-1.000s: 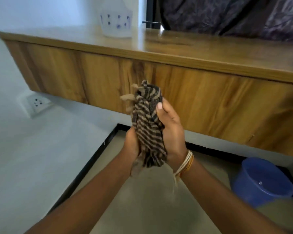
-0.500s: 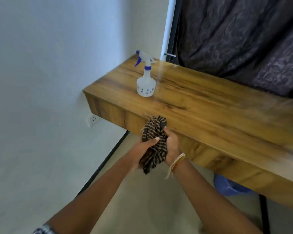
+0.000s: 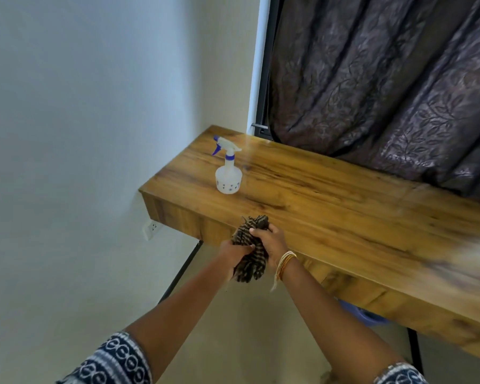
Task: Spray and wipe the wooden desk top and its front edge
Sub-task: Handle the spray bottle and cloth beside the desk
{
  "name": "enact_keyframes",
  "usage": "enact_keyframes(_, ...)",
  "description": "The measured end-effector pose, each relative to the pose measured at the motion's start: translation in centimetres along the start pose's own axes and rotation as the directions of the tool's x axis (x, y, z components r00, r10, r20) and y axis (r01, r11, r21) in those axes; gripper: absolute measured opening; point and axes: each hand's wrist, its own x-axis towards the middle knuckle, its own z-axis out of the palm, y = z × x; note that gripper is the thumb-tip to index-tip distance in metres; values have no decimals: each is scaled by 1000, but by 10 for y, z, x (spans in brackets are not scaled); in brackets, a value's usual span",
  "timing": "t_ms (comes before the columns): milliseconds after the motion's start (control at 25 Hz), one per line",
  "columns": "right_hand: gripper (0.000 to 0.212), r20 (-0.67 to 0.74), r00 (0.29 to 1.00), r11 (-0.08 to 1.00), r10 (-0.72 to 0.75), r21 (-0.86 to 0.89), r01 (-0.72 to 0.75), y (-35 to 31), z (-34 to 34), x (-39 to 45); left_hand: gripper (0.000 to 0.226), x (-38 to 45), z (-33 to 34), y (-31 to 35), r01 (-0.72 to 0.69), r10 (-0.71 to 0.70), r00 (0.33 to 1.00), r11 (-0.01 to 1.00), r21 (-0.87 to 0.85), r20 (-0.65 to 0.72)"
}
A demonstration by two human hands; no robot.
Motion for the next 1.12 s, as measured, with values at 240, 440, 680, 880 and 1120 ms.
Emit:
enact_keyframes(240,35,-104,995,997,12,-79,-20,-31,-10,85,52,73,24,55,-15,30,996,986,163,-87)
enact_keyframes(440,44,-43,982,937,183,-296,-188,-58,-20,159,54,139,28,88,35,-4,996,940,339,-91)
enact_keyframes(680,50,26,996,412,91,-911,-14,-93,-8,214,26,182,16,119,43,117,976,720,693,-182)
enact_keyframes(880,82,202,965,406,-164,-878,253,-114,53,247,26,205,-24,150,5,276,929,654,756,-246)
enact_keyframes(1120,44,375,894,747,-247,-513,422,-122,102,255,44,220,-45,174,-270,354,934,639,721,35)
